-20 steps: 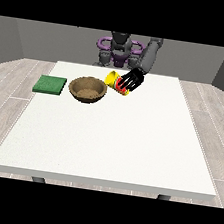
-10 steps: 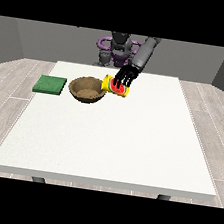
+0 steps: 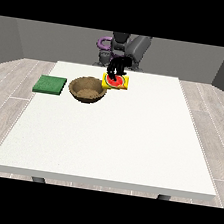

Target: Pick the cup and pour the ball into the bowl, then pick the bowl and place it on the pad

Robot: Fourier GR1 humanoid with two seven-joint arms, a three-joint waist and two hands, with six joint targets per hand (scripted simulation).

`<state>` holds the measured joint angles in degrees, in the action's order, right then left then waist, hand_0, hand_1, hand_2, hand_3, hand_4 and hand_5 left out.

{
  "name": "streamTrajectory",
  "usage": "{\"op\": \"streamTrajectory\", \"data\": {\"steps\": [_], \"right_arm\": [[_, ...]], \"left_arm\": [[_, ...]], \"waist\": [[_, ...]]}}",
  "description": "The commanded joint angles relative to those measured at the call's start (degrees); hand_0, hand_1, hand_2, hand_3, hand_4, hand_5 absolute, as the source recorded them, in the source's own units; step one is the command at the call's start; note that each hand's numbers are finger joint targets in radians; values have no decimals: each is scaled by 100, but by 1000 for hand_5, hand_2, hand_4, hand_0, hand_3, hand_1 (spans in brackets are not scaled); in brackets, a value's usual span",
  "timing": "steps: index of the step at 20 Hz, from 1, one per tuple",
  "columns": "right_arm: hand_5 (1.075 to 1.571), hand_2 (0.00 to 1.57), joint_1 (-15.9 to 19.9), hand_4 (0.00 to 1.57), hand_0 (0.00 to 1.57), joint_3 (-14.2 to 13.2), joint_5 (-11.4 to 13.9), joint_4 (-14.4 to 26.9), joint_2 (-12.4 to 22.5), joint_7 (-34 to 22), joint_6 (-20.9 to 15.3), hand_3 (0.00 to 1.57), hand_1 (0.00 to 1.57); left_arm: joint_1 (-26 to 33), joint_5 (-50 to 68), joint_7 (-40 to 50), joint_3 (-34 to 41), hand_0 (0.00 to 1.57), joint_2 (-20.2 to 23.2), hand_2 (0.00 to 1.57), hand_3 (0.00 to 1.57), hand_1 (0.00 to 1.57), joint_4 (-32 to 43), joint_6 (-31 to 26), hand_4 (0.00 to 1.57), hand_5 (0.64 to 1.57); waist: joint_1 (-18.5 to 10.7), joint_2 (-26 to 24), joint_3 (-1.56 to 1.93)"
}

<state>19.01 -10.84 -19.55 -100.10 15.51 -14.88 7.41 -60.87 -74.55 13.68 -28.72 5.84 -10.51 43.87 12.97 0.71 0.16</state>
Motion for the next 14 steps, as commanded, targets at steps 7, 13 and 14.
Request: {"op": "streamTrajectory", "data": {"steps": [7,13,14], "right_arm": [[1566,0,-412,384,0,135,355,717,-296,871,208,0,0],[1564,0,-466,360,0,-273,85,718,-20,545,181,0,0],[1564,0,-467,360,0,-379,93,767,-21,451,12,0,0]], "left_arm": [[-447,-1531,1213,-1326,1497,-576,1571,1571,1497,-190,-1666,1035,1516],[115,-825,730,-602,1499,-466,1571,1571,1499,-863,-1227,1009,1520],[301,-339,472,-229,1424,-446,1571,1571,1424,-1054,-918,944,1510]], "waist": [[-168,-277,-10],[-540,-440,-17],[-735,-520,-24]]}}
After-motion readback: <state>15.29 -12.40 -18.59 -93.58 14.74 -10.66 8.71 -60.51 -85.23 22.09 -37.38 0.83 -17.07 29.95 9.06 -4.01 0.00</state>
